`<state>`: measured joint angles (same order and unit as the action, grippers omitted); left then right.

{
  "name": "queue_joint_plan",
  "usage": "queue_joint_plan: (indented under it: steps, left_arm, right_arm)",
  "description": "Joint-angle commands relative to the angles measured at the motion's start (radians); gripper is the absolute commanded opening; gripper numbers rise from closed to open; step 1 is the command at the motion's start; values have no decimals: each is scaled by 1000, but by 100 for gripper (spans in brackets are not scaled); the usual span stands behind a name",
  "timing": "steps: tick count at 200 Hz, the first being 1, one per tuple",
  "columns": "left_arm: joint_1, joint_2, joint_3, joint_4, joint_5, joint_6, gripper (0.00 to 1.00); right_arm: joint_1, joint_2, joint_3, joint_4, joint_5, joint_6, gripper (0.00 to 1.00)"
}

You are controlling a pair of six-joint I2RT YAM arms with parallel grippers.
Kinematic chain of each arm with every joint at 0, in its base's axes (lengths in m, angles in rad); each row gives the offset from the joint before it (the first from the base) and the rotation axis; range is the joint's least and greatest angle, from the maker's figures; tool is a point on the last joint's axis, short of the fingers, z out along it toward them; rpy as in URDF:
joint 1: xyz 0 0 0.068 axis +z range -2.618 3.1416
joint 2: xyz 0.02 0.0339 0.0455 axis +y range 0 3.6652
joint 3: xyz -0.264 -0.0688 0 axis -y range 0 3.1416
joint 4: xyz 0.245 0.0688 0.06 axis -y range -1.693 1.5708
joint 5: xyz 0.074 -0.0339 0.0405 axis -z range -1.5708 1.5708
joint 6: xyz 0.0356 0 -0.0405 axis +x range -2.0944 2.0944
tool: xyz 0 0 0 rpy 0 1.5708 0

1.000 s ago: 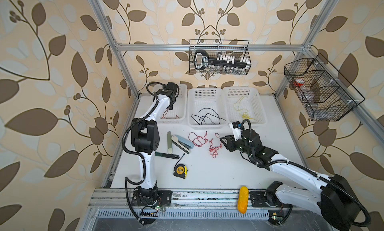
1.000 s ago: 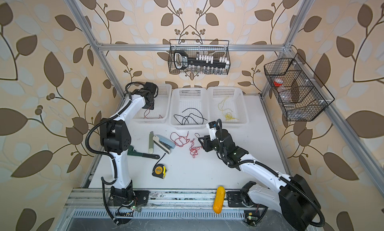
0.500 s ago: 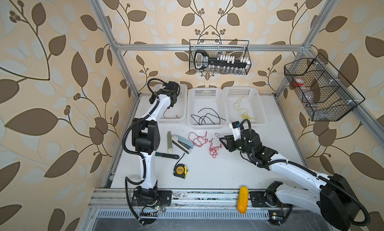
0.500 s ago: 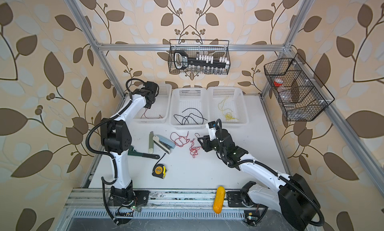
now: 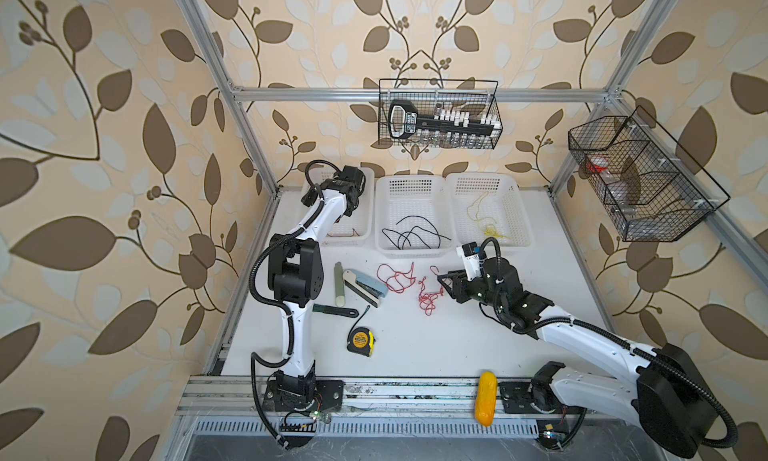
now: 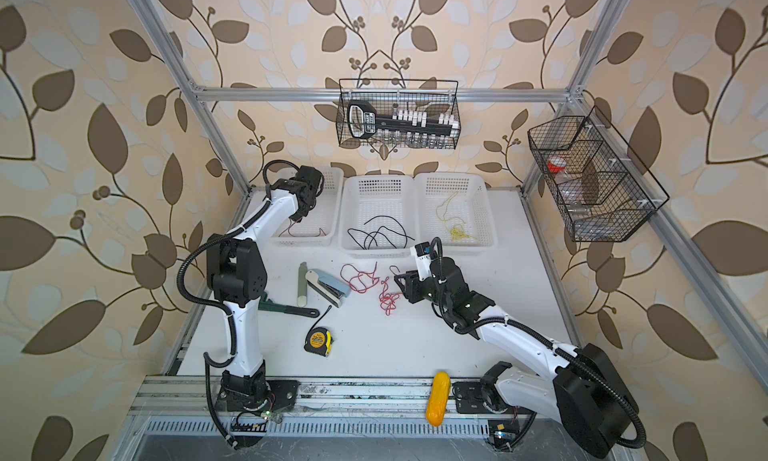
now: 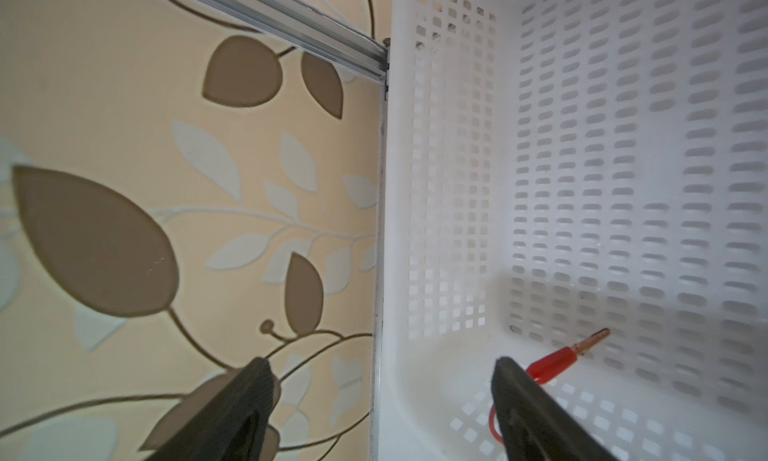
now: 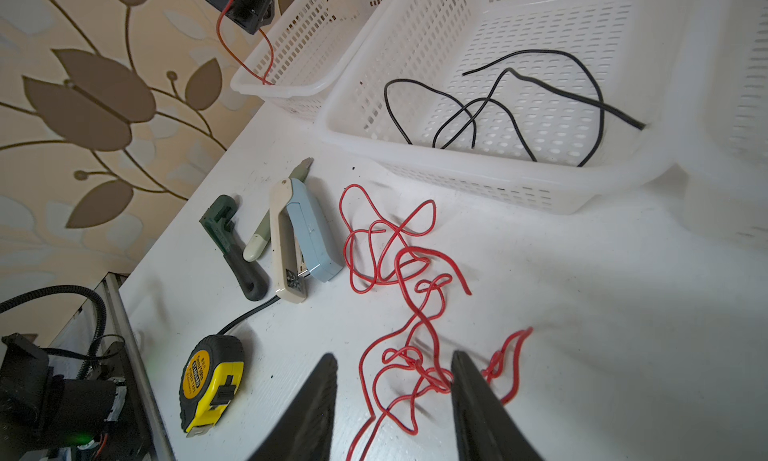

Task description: Untangle the cables

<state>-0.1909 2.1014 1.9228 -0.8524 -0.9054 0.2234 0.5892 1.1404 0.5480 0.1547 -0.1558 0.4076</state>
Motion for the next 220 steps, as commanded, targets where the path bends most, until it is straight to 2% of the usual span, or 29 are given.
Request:
queue_joint_plan:
  steps: [1,36,48,73,97,110,132,163,188,220]
  left_arm:
    - [-6,-32,1,-40,-69,38,83]
    - [-8,-65,1,-106,13,53,83]
    - [-8,-68,17,-150,76,48,83]
    - [-7,-65,67,-260,285,30,82]
    - [-5,-57,118,-340,398,16,82]
    - [-7,-51,172,-371,402,16,82]
    - [-6,-32,235,-419,341,2,82]
    - [-6,-22,280,-394,151,-77,82]
    - [-17,-27,262,-381,137,-85,83]
    - [-16,-36,248,-403,312,-100,83]
  right_arm:
    - [6,8,-16,17,-24,7,46]
    - [7,24,-5,44,-50,10,46]
    - [8,36,8,58,-60,14,46]
    - [22,65,43,71,-65,11,46]
    - [35,86,72,72,-73,7,46]
    - [40,95,80,71,-75,4,46]
    - [45,106,94,76,-85,1,46]
    - [54,129,130,107,-88,8,46]
    - [67,164,176,145,-90,16,47]
    - [80,238,254,167,-121,19,47]
